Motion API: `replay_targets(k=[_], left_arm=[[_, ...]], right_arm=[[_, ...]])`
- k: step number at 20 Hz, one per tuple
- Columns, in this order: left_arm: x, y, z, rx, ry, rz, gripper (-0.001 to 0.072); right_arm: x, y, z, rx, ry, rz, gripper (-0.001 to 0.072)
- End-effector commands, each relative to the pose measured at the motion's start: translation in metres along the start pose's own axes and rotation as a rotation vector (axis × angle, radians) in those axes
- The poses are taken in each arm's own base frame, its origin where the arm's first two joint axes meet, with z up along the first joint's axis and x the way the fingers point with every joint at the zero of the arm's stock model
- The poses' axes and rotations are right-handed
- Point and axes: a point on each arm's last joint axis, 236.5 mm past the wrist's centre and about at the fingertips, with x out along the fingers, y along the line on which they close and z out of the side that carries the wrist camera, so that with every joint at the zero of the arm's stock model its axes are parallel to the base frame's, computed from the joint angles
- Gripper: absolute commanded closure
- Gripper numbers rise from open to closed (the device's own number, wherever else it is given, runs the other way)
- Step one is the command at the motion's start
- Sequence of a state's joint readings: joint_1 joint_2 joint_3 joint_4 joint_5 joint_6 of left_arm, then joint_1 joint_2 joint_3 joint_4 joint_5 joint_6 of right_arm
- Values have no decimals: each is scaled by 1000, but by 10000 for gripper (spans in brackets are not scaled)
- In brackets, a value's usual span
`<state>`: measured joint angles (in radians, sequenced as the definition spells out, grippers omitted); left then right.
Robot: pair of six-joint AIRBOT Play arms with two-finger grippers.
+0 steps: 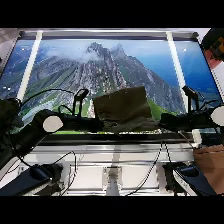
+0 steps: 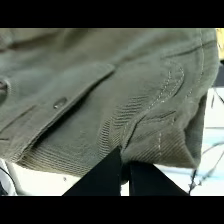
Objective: Fold the clothes and pants, and hang the long-sleeved shirts on hangers.
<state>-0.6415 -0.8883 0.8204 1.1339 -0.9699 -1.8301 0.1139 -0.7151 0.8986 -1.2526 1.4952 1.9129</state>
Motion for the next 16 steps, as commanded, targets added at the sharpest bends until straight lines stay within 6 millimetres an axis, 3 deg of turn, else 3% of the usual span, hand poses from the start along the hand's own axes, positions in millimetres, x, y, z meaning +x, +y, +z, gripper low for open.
replay_targets(k=[1,3,6,12,16], left_arm=[[-2,31,6,-46,-38,143,677],[-4,42,23,-48,-112,187,677],[-6,29,61,-50,-267,128,677],[-10,32,108,-118,-434,74,677],[-21,43,144,-142,-565,51,677]], right_arm=[[-1,11,39,-26,-156,41,699],[12,16,60,-55,-175,57,699],[22,27,96,-123,-181,55,699],[-5,67,185,-249,-312,68,699],[-4,80,218,-284,-338,73,699]])
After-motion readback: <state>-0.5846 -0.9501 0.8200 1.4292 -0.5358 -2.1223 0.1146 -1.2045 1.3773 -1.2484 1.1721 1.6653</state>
